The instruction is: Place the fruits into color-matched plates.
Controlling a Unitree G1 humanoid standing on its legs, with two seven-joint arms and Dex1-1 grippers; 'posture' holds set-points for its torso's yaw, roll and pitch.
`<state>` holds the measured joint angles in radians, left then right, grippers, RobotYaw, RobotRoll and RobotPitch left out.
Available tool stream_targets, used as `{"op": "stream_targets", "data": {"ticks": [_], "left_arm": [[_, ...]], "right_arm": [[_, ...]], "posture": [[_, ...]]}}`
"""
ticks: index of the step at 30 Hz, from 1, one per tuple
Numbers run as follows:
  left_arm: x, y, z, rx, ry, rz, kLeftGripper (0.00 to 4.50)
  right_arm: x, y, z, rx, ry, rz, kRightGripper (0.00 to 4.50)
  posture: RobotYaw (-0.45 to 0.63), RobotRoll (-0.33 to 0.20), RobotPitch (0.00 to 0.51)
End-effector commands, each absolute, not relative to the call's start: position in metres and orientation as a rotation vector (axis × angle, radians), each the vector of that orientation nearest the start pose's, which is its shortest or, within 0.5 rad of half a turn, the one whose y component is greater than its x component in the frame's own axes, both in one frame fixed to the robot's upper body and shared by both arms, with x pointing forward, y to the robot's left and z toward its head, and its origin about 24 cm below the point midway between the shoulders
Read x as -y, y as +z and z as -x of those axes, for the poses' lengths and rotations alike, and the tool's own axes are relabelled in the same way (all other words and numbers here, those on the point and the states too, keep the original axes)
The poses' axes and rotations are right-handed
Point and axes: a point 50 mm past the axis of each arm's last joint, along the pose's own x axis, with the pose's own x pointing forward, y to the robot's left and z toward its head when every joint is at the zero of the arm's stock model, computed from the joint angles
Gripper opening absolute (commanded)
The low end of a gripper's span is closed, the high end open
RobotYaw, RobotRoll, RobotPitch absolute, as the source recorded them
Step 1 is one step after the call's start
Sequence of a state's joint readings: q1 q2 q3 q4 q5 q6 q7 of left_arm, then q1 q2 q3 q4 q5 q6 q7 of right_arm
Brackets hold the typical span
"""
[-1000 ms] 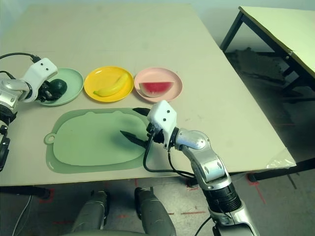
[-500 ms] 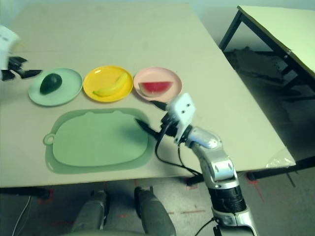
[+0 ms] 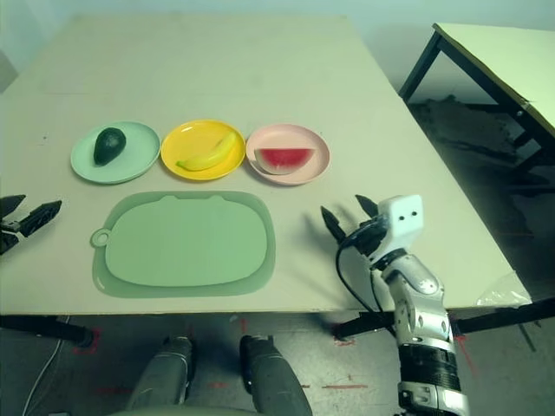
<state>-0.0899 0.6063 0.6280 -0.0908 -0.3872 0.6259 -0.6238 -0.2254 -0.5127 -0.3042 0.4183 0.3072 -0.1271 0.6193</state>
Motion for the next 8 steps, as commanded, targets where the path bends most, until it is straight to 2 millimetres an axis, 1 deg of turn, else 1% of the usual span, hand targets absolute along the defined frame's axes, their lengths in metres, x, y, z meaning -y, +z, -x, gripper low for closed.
{"op": "stream_targets", "data": {"ticks": [1,6,8], "left_arm": [[-0.350,0.132,-0.226,-0.140,-0.029,0.012,4.49],[-0.348,0.127,-0.225,-0.141,-0.033,0.010,4.49],[-0.345,0.127,-0.227,-0.140,-0.042,0.005,4.49]], "right_arm": [[0.323,0.079,-0.278,0.032,0.170,0.166,4.50],[0.341,0.081,-0.279,0.039,0.113,0.174,4.50],[0.345,0.081,-0.279,0.033,0.104,0.186,4.50]], "posture": [[0.11,0.000,0.183],[0.10,0.000,0.191],[0.11,0.000,0.193]]}}
